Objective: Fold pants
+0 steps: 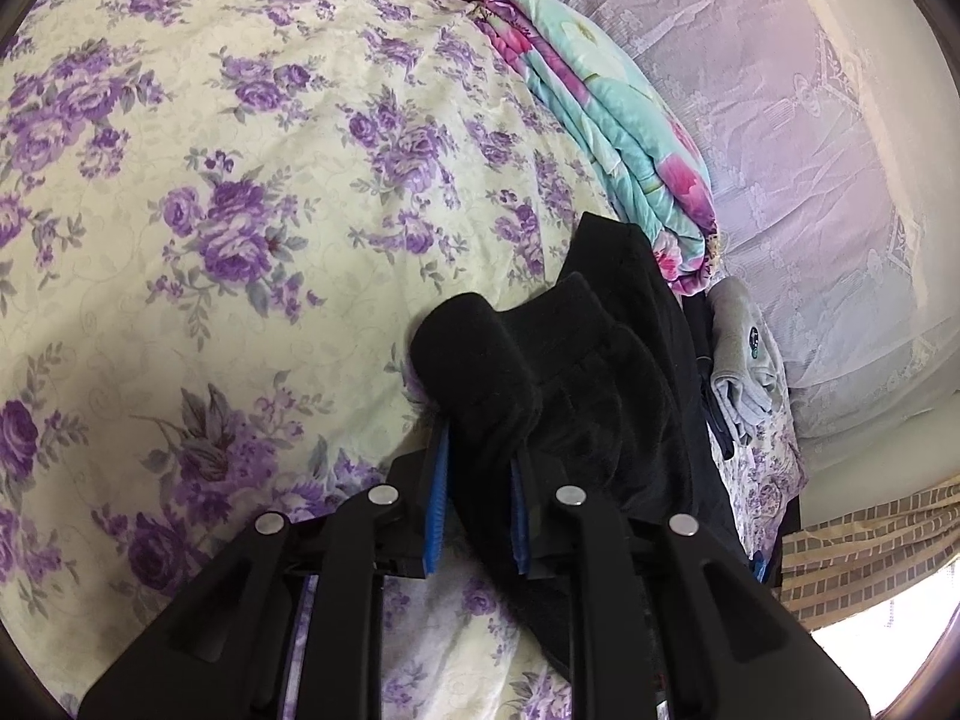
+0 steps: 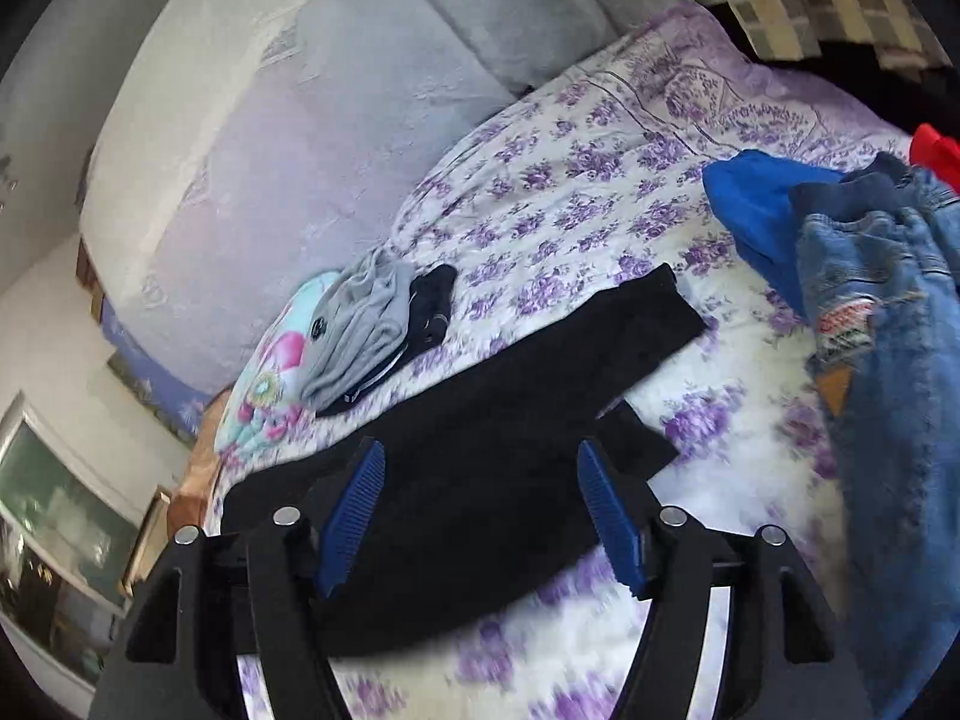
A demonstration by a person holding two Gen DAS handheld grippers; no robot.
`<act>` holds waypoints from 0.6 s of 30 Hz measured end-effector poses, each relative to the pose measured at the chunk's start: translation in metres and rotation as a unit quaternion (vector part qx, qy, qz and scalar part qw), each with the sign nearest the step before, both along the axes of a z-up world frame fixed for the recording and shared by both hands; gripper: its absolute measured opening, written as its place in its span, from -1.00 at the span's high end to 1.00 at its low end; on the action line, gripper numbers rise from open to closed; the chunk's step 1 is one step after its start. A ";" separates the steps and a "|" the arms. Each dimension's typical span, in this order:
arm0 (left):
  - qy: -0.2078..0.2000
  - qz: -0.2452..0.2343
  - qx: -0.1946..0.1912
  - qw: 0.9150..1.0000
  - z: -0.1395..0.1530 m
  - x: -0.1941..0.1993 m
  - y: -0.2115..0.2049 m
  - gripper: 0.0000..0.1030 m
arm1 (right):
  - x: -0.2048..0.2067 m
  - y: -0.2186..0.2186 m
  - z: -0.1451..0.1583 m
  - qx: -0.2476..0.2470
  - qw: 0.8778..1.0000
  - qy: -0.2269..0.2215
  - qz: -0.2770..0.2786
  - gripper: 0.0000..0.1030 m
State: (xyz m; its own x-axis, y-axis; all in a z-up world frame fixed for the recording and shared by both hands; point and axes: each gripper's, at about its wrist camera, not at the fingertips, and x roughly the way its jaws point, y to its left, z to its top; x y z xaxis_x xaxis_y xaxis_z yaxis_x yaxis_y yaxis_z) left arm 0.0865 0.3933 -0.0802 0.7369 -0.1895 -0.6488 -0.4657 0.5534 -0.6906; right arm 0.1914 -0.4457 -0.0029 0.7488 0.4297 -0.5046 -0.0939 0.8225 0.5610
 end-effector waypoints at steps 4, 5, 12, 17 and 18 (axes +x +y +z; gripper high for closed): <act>0.000 0.000 0.002 1.000 -0.003 0.003 -0.001 0.64 | -0.029 -0.026 -0.044 0.053 0.996 0.072 -0.024 -0.43; 0.000 0.000 0.004 1.000 -0.002 0.003 -0.002 0.64 | -0.028 -0.030 -0.054 0.077 0.993 0.087 -0.028 -0.43; -0.001 0.003 -0.005 1.000 0.000 -0.006 -0.007 0.65 | 0.032 -0.008 -0.081 0.161 0.978 0.130 -0.030 -0.43; 0.003 -0.001 0.002 1.000 0.012 -0.021 -0.012 0.07 | 0.038 0.005 -0.084 0.145 0.981 0.122 -0.035 -0.29; 0.001 0.001 0.005 1.000 0.014 -0.023 -0.013 -0.02 | 0.037 0.004 -0.086 0.153 0.980 0.120 -0.034 0.13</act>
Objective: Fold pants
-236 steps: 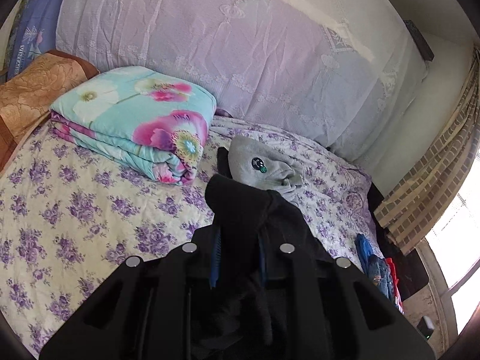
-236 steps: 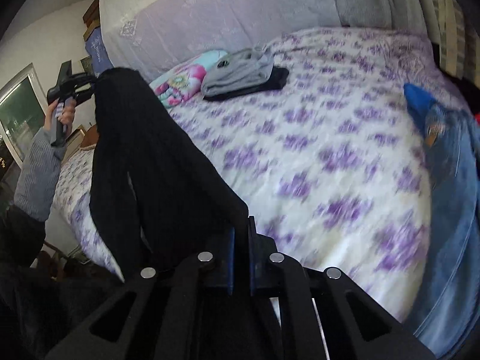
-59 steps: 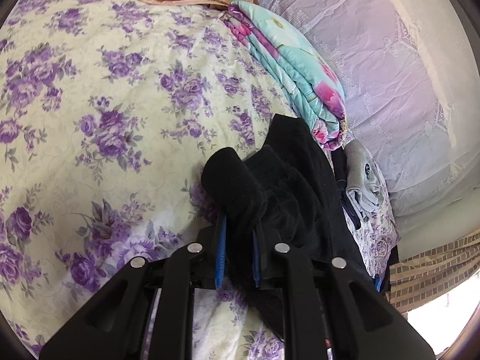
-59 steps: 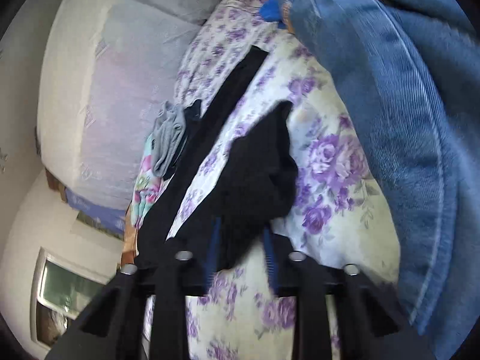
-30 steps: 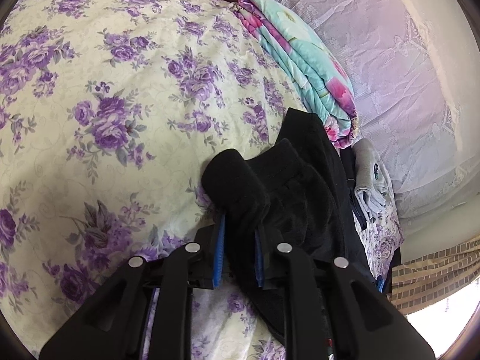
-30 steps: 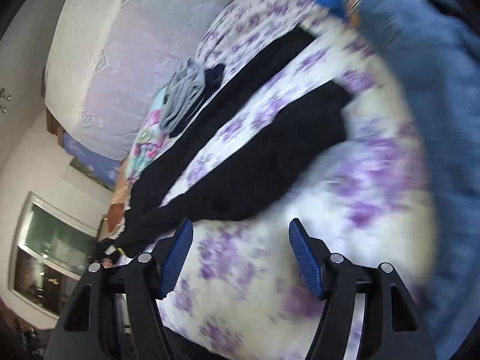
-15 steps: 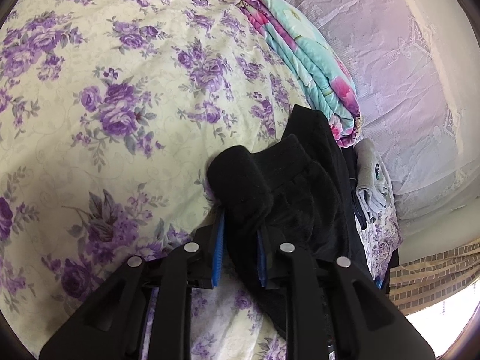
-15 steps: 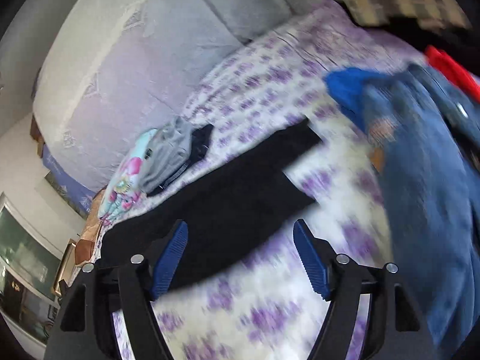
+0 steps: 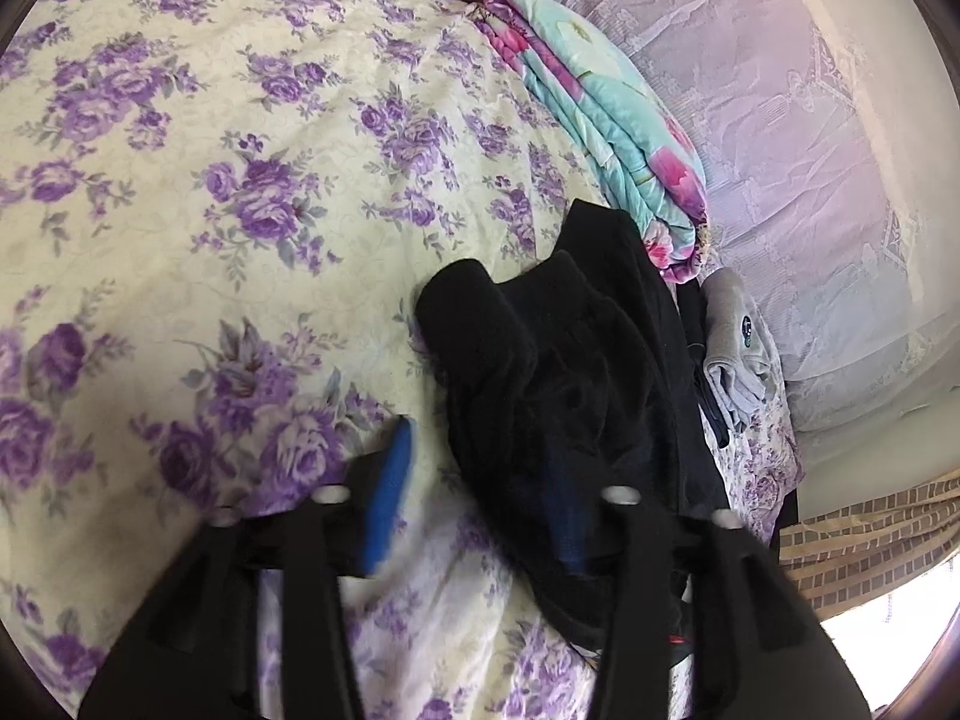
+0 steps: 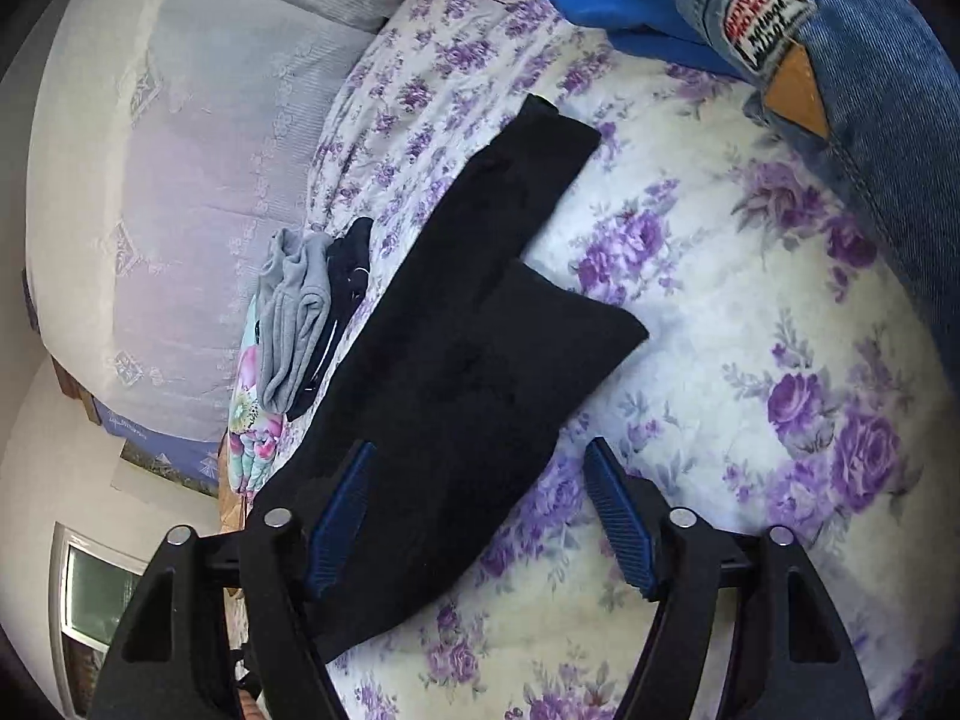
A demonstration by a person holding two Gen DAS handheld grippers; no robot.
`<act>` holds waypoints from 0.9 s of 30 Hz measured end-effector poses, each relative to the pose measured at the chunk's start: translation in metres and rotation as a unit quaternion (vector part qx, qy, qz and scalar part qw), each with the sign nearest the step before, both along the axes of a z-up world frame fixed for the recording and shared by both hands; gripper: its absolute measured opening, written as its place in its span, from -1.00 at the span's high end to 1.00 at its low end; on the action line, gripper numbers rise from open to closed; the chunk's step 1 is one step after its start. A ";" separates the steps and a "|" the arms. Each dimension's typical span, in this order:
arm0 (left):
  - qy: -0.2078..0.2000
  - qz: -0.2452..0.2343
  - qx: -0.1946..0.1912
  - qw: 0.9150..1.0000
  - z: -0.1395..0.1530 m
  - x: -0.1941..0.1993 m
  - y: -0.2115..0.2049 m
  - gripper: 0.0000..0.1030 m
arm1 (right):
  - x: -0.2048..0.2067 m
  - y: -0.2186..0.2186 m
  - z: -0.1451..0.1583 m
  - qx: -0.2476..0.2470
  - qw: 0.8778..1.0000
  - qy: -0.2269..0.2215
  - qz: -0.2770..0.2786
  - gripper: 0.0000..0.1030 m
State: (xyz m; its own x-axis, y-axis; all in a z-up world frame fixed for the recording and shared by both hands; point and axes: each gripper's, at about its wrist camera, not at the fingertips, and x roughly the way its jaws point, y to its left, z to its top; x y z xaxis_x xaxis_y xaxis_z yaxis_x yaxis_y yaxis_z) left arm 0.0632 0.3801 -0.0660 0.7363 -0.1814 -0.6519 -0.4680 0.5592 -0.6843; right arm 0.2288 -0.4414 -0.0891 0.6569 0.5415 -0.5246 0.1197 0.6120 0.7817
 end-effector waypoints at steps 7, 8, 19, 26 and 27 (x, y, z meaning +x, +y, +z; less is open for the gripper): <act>0.021 0.003 0.001 1.000 0.001 0.020 -0.002 -0.17 | -0.009 0.000 -0.009 0.021 1.000 -0.010 -0.002 0.86; 0.023 0.001 0.000 1.000 0.000 0.028 -0.001 -0.04 | -0.009 0.001 -0.005 0.023 1.000 -0.014 0.000 0.87; -0.097 -0.022 -0.032 0.995 0.095 0.053 0.009 0.81 | 0.001 -0.018 0.136 0.005 0.989 -0.149 -0.006 0.89; -0.141 -0.045 -0.008 0.989 0.124 0.022 -0.012 0.81 | -0.057 -0.049 0.133 -0.027 0.987 -0.159 -0.010 0.89; -0.128 -0.047 -0.016 0.990 0.106 0.012 -0.014 0.81 | -0.066 -0.053 0.111 -0.028 0.991 -0.134 -0.012 0.89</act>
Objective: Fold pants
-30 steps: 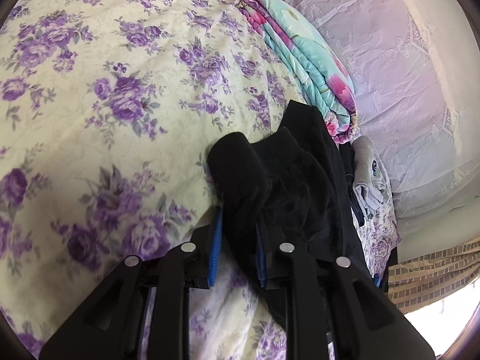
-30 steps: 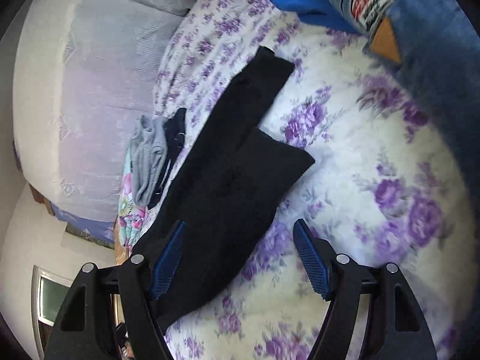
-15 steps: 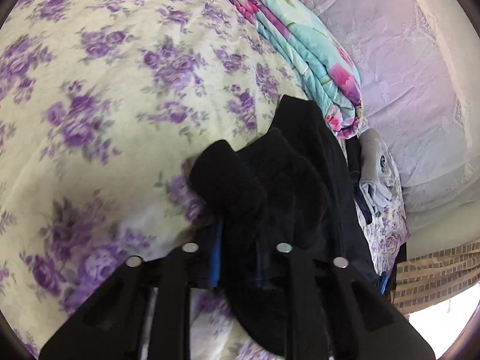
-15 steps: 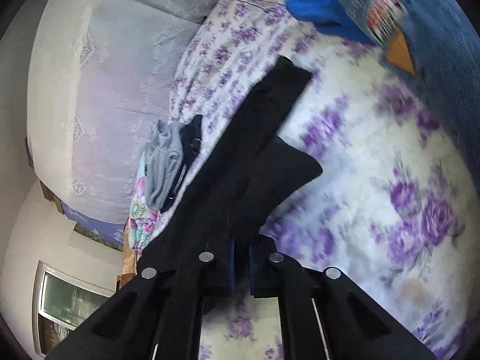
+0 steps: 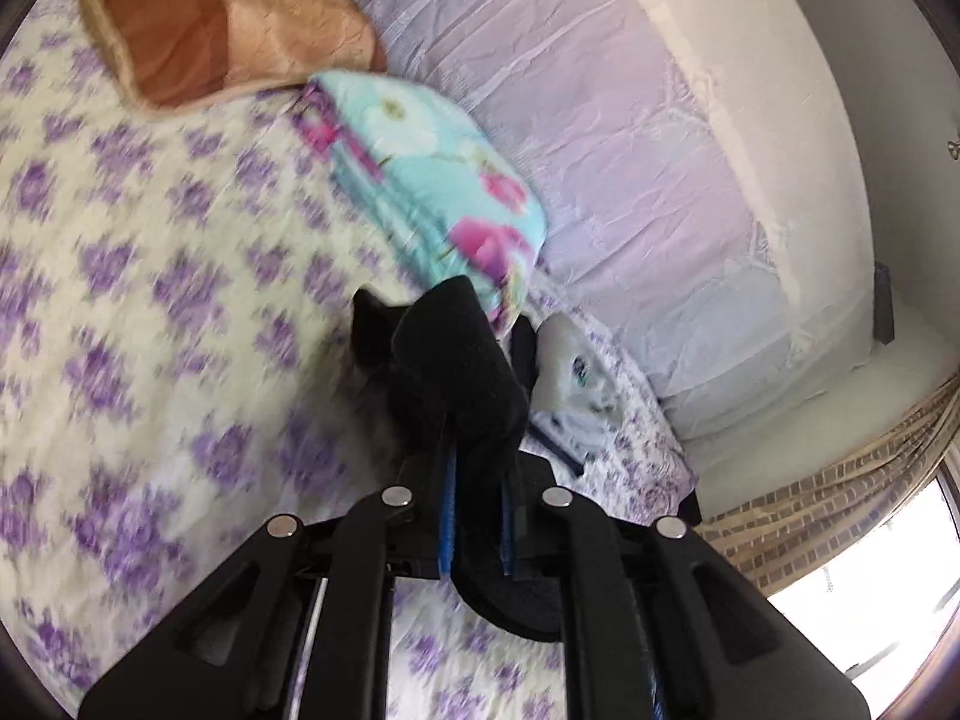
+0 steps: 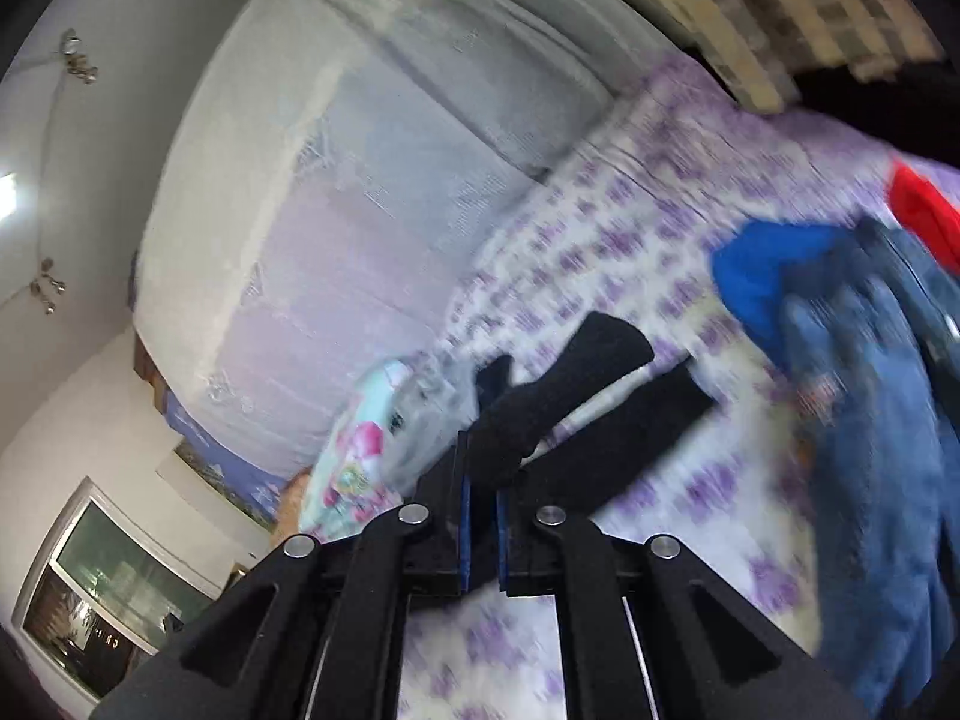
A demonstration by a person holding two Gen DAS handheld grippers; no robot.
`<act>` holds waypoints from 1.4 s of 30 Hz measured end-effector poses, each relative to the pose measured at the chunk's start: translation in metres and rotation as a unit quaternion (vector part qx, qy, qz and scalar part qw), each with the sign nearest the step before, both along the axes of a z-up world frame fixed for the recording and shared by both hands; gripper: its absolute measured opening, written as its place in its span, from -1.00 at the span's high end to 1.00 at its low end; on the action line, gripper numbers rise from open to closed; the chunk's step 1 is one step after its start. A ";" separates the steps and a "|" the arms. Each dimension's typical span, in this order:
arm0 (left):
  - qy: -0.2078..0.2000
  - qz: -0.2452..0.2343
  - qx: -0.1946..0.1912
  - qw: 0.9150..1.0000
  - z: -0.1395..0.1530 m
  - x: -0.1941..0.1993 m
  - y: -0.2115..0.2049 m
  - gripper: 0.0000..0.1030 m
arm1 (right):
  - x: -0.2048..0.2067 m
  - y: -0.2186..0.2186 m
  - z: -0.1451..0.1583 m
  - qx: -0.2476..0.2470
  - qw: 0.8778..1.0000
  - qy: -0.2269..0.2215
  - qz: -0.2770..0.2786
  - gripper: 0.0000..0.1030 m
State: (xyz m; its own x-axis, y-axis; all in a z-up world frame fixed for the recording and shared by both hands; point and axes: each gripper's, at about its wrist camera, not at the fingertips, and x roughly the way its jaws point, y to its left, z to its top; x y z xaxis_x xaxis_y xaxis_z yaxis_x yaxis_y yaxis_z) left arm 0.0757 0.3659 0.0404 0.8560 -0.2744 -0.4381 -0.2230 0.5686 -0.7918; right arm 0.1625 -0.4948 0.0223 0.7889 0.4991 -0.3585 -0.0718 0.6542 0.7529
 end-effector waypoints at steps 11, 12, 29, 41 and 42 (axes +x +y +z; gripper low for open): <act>0.064 0.015 -0.129 0.990 -0.136 -0.053 0.014 0.81 | -0.053 -0.016 -0.094 0.037 0.996 0.085 -0.011 0.89; 0.060 0.010 -0.113 0.992 -0.126 -0.051 0.012 0.81 | -0.053 -0.015 -0.088 0.033 0.996 0.079 -0.008 0.89; 0.109 0.084 0.052 0.989 -0.056 -0.065 0.040 -0.22 | -0.056 -0.046 -0.039 0.003 0.997 0.071 -0.031 0.18; 0.136 -0.033 0.124 0.982 -0.045 0.139 0.019 -0.22 | 0.161 -0.013 -0.042 -0.009 0.995 0.094 0.012 0.13; 0.144 -0.034 0.124 0.981 -0.049 0.151 0.019 -0.22 | 0.175 -0.015 -0.046 -0.014 0.995 0.101 0.005 0.12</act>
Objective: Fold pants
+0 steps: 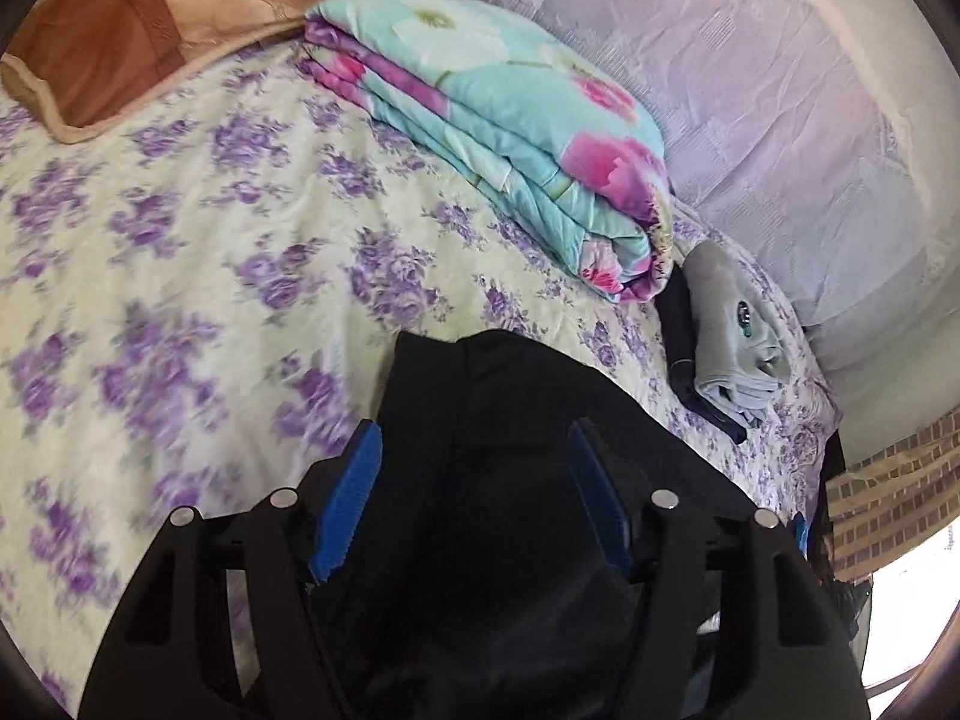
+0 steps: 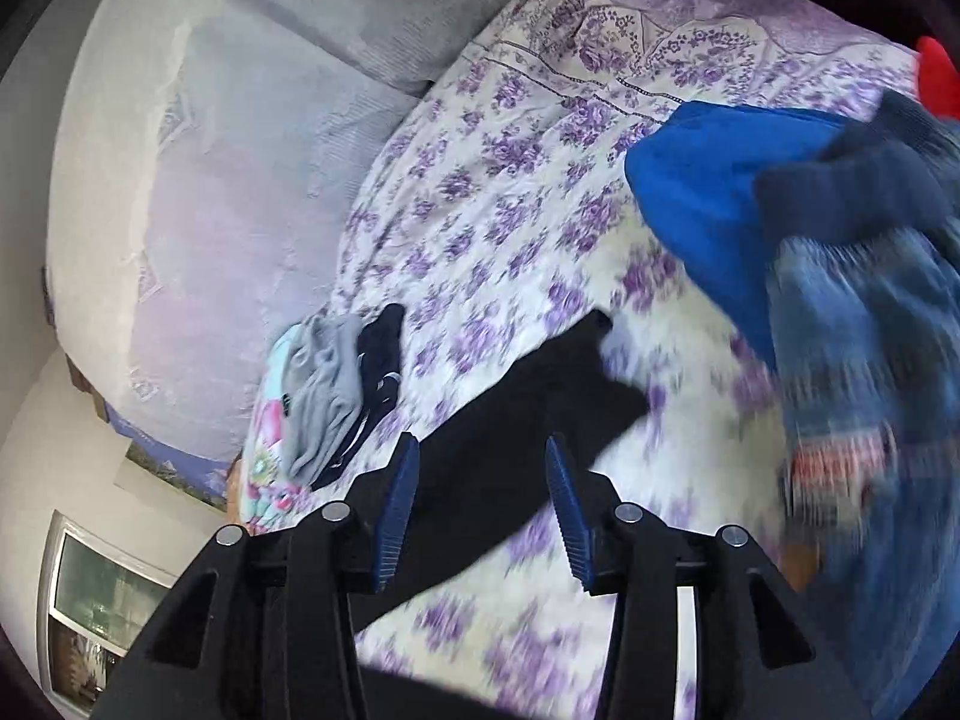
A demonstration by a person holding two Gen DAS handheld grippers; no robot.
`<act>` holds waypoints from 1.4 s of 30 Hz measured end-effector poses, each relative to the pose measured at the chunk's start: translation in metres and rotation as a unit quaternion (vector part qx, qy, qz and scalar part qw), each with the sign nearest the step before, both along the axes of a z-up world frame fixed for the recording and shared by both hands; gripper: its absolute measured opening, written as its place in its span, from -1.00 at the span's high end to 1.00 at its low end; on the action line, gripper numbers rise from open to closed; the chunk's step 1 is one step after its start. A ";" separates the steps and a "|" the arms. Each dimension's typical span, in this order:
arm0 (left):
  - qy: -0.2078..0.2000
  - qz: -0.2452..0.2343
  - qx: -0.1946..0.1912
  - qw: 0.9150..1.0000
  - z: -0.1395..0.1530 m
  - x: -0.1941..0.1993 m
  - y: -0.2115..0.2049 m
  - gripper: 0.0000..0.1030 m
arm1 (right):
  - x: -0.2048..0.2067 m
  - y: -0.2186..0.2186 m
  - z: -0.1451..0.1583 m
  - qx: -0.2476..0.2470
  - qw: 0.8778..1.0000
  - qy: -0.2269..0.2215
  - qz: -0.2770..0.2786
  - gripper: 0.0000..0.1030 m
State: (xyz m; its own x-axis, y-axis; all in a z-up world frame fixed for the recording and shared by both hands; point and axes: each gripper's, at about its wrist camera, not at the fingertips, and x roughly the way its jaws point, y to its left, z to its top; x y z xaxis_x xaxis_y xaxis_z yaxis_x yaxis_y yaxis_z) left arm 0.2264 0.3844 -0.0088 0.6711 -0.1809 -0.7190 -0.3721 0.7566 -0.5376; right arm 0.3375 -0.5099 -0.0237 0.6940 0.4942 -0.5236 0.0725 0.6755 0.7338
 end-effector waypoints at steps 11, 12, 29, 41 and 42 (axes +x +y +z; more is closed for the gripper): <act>0.054 -0.014 -0.002 0.998 -0.032 0.092 -0.008 -0.31 | 0.103 -0.011 -0.057 0.012 0.997 0.076 0.030 0.09; 0.056 -0.015 -0.001 0.998 -0.033 0.096 -0.008 -0.32 | 0.107 -0.006 -0.062 0.006 0.996 0.085 0.040 0.09; 0.063 -0.019 -0.027 0.997 -0.043 0.113 0.004 0.58 | 0.096 -0.002 -0.049 -0.019 0.998 0.051 0.029 0.79; 0.068 -0.016 0.012 0.998 -0.032 0.082 0.026 -0.25 | 0.094 -0.002 -0.054 -0.012 0.998 0.061 0.019 0.79; 0.069 -0.023 0.006 0.997 -0.037 0.082 0.027 -0.24 | 0.094 -0.003 -0.055 -0.011 0.998 0.062 0.018 0.79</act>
State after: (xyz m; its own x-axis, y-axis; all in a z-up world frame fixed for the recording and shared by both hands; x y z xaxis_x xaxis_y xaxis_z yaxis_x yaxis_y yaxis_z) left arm 0.3081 0.4112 -0.0454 0.5571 -0.1990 -0.8063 -0.4069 0.7810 -0.4739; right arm 0.4319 -0.5127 -0.0783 0.6055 0.5055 -0.6147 0.1367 0.6949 0.7060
